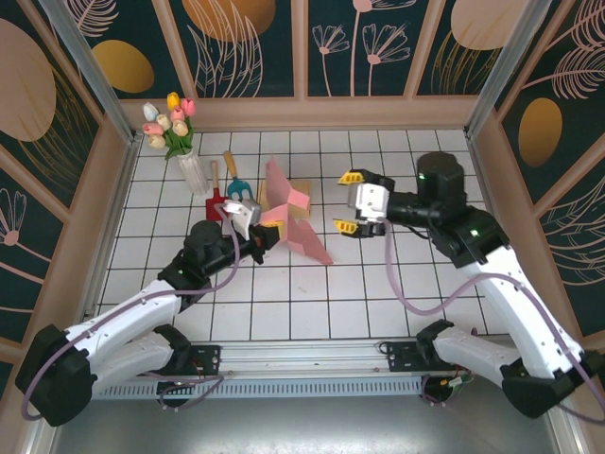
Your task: Fold the paper box
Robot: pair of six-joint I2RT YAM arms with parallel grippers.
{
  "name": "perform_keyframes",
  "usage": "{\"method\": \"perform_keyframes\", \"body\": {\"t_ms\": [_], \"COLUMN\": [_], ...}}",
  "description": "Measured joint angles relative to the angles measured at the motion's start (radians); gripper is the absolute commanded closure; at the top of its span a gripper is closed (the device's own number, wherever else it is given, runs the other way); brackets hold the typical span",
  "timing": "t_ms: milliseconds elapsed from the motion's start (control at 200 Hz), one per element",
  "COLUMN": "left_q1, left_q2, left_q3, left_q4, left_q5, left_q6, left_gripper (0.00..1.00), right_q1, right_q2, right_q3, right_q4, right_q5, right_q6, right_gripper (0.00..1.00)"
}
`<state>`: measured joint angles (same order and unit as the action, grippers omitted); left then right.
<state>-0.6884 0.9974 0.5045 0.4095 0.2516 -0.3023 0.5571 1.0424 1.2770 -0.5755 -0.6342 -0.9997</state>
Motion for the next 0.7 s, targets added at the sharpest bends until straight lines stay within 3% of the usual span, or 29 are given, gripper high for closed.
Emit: {"method": "perform_keyframes", "body": {"t_ms": [155,345,701], "left_q1": [-0.064,-0.135,-0.136], "left_q2": [0.008,-0.013,0.023], "left_q3": [0.037,0.063,0.054], "left_q4": [-0.08,-0.115,-0.153], "left_q5": [-0.011,0.053,0.036], "left_q6": [0.066,0.132,0.307], "left_gripper": [1.0,1.0,0.94], "right_q1": [0.019,0.003,-0.098], "right_q2": [0.106,0.09,0.105], "right_q3": [0.002,-0.078,-0.147], "right_q4": [-0.076,-0.056,-0.005], "right_q5": [0.106,0.19,0.173], "right_q6": [-0.171,-0.28,-0.4], "right_gripper": [0.26,0.25,0.3]}}
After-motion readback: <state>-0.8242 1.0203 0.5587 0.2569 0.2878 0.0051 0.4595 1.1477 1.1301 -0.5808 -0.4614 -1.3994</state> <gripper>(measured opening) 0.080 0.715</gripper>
